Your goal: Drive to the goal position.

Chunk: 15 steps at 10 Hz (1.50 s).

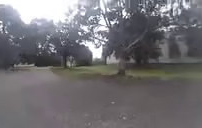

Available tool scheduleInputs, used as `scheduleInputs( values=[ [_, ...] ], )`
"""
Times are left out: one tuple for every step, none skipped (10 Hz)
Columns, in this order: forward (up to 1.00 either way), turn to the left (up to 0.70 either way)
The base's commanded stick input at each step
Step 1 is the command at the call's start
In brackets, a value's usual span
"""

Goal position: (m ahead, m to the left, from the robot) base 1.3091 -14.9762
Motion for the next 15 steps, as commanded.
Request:
scheduleInputs(
  values=[
    [0.0, 0.45],
    [0.0, 0.45],
    [0.0, 0.45],
    [0.0, 0.45],
    [0.0, 0.45],
    [0.0, 0.45],
    [0.0, 0.45],
    [0.0, 0.45],
    [0.0, 0.45],
    [0.0, 0.45],
    [0.0, 0.45],
    [0.0, 0.45],
    [0.0, 0.45],
    [0.0, 0.45],
    [0.0, 0.45]
  ],
)
